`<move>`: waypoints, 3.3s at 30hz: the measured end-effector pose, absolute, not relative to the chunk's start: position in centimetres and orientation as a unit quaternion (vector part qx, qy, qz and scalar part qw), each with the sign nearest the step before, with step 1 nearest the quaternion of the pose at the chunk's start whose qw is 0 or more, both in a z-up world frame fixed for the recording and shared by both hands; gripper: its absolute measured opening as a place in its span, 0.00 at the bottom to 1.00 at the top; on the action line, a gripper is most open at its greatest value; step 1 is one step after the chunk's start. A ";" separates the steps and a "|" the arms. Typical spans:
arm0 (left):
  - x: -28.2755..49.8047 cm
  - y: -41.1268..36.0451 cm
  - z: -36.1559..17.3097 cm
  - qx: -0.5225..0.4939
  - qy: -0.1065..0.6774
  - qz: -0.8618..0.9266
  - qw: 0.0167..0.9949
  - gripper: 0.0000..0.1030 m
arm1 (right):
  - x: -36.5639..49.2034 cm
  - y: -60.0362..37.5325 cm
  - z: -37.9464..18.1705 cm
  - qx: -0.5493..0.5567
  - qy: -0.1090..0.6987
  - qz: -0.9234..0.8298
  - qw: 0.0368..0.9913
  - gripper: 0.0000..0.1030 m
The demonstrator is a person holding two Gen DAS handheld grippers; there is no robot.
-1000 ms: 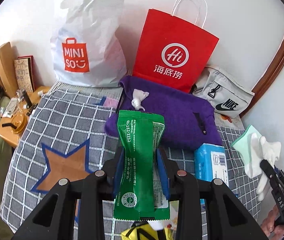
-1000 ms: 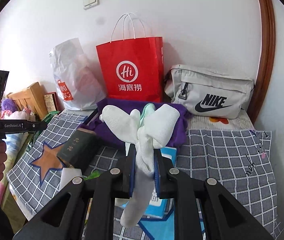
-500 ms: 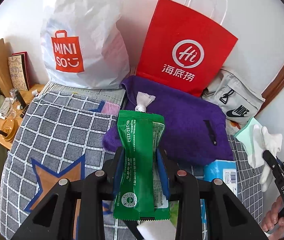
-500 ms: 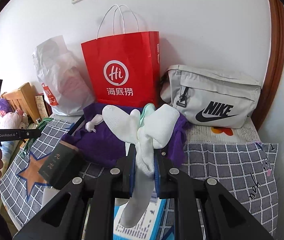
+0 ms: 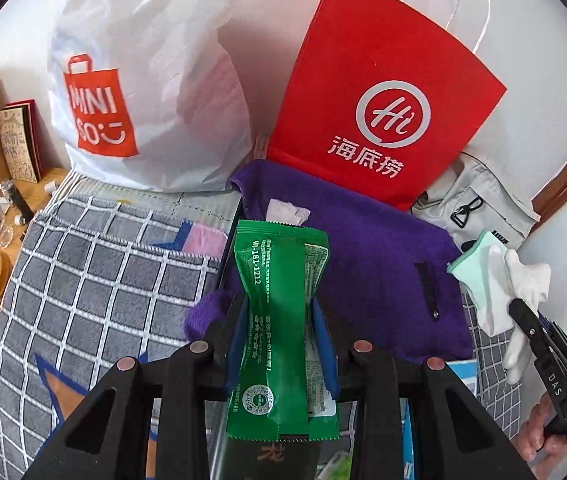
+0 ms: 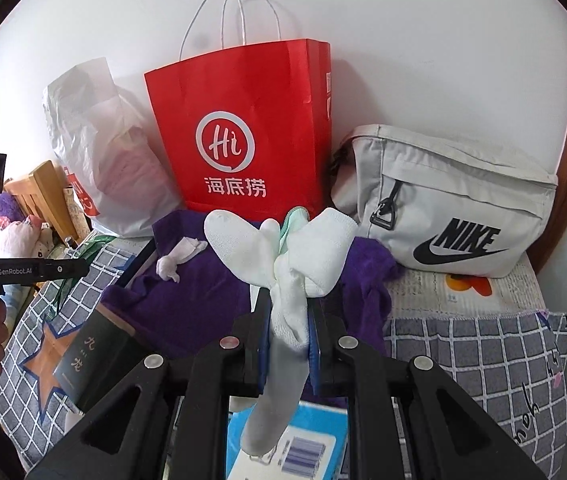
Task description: Organize soft objects
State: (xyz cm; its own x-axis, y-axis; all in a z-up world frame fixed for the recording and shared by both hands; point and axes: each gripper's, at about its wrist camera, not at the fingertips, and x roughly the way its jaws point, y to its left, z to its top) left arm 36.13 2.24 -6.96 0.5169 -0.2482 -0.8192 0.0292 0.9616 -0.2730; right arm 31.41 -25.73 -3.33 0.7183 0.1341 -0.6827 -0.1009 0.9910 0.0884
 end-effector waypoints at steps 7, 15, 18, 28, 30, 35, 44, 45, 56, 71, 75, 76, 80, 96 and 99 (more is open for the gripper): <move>38.7 1.6 -7.9 -0.114 0.490 -0.084 0.860 0.30 | 34.3 -26.2 -5.2 0.031 0.386 0.064 0.920 0.16; 41.6 0.8 -9.7 -0.119 0.500 -0.092 0.853 0.30 | 36.4 -26.5 -8.2 0.028 0.412 0.068 0.908 0.17; 42.3 0.5 -10.7 -0.119 0.512 -0.092 0.846 0.30 | 37.2 -26.8 -9.3 0.034 0.424 0.068 0.903 0.18; 43.9 -0.1 -13.5 -0.121 0.534 -0.101 0.831 0.30 | 38.7 -27.0 -11.9 0.035 0.455 0.074 0.887 0.18; 44.1 -0.3 -13.8 -0.120 0.538 -0.102 0.828 0.30 | 38.9 -26.9 -12.1 0.031 0.458 0.079 0.885 0.19; 44.1 -0.8 -14.4 -0.108 0.542 -0.103 0.827 0.30 | 39.3 -26.6 -12.4 0.022 0.468 0.083 0.879 0.19; 44.8 -1.3 -15.6 -0.107 0.559 -0.099 0.816 0.34 | 39.6 -26.5 -12.9 0.022 0.482 0.090 0.872 0.40; 44.8 -1.4 -15.8 -0.106 0.562 -0.099 0.814 0.34 | 39.5 -26.6 -12.9 0.025 0.480 0.091 0.872 0.45; 43.7 -2.2 -14.1 -0.104 0.549 -0.108 0.822 0.50 | 38.1 -27.4 -10.5 0.023 0.448 0.076 0.890 0.63; 35.6 1.8 -8.0 -0.112 0.493 -0.091 0.858 0.50 | 30.3 -28.1 -6.7 0.067 0.431 0.063 0.898 0.63; 32.3 2.3 -7.2 -0.110 0.486 -0.103 0.861 0.50 | 27.4 -27.3 -5.4 0.068 0.423 0.074 0.900 0.63; 31.7 2.3 -7.1 -0.109 0.486 -0.102 0.861 0.50 | 26.4 -27.0 -5.1 0.068 0.422 0.080 0.901 0.63; 28.3 3.1 -6.7 -0.110 0.489 -0.097 0.860 0.50 | 23.8 -26.5 -4.6 0.080 0.425 0.086 0.897 0.63; 18.5 3.9 -10.0 -0.115 0.512 -0.085 0.847 0.50 | 14.0 -23.4 -6.5 0.088 0.422 0.124 0.894 0.63; 17.6 4.1 -11.2 -0.119 0.522 -0.079 0.841 0.50 | 12.7 -22.3 -7.3 0.085 0.421 0.140 0.892 0.63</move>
